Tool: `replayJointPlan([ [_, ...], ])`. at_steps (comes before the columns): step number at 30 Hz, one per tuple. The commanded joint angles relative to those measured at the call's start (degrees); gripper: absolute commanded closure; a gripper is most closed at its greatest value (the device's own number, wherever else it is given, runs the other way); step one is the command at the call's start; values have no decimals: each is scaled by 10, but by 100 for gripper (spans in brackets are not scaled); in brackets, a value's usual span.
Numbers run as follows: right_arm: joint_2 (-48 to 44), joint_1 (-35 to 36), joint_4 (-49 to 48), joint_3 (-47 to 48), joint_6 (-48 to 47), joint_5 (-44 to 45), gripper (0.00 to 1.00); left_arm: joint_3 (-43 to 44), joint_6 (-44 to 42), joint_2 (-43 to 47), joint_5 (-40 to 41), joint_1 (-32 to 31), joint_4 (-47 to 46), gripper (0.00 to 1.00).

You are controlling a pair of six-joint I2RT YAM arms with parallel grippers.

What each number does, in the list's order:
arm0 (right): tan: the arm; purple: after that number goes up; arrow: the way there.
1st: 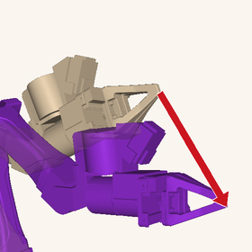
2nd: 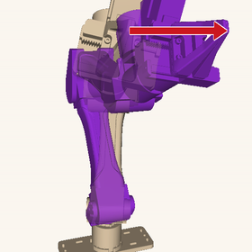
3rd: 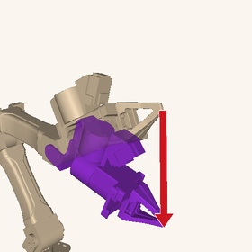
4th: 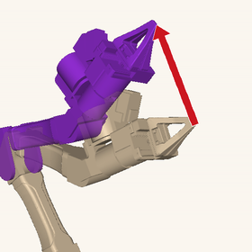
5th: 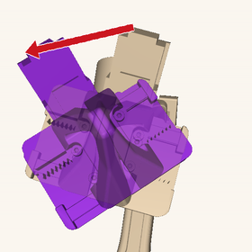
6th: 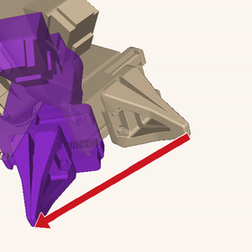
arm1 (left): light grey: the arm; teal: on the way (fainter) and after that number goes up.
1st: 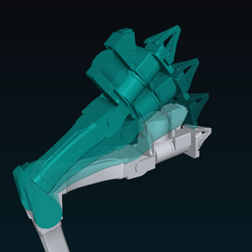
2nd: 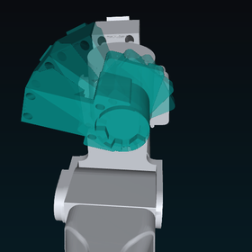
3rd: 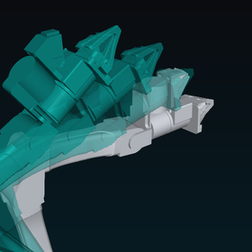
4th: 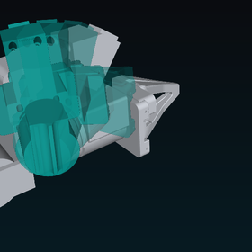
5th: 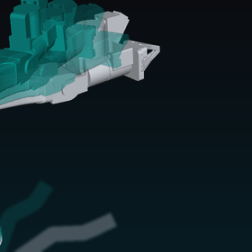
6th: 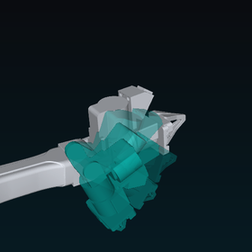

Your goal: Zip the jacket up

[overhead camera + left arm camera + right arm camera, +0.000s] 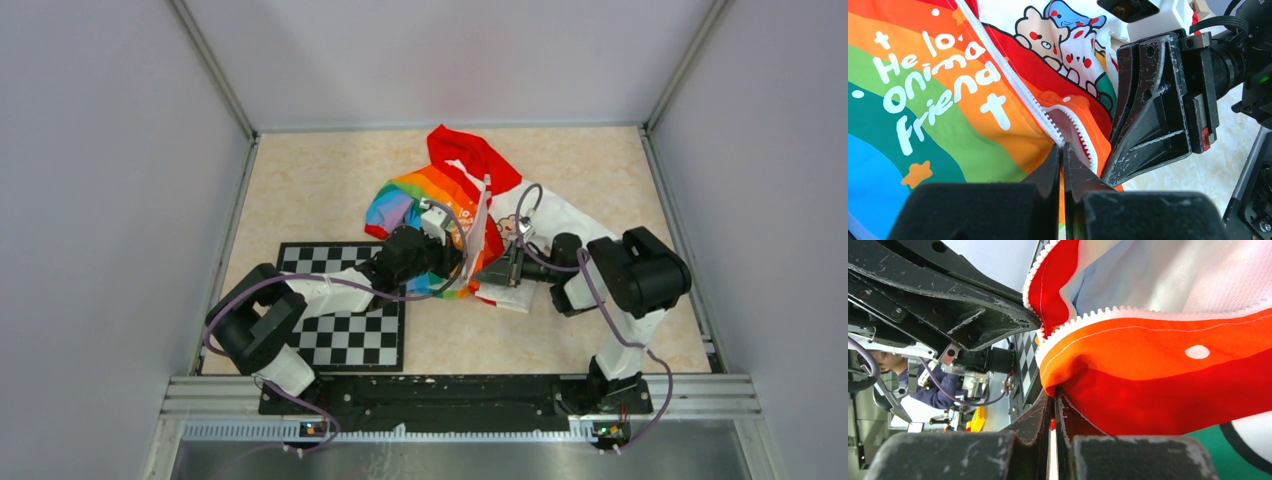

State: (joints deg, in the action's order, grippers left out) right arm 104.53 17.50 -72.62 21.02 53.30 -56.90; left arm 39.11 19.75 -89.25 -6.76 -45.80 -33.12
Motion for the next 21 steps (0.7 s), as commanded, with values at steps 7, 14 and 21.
replayJointPlan([
  [7,36,-7,-141,27,60,-18,100,-4,-8,2,-21,-2,-42,100],
  [14,58,-14,-190,29,92,-23,100,-5,-9,1,-25,-2,-45,100],
  [21,77,-14,-260,31,130,-24,100,-10,-2,5,-18,-1,-48,100],
])
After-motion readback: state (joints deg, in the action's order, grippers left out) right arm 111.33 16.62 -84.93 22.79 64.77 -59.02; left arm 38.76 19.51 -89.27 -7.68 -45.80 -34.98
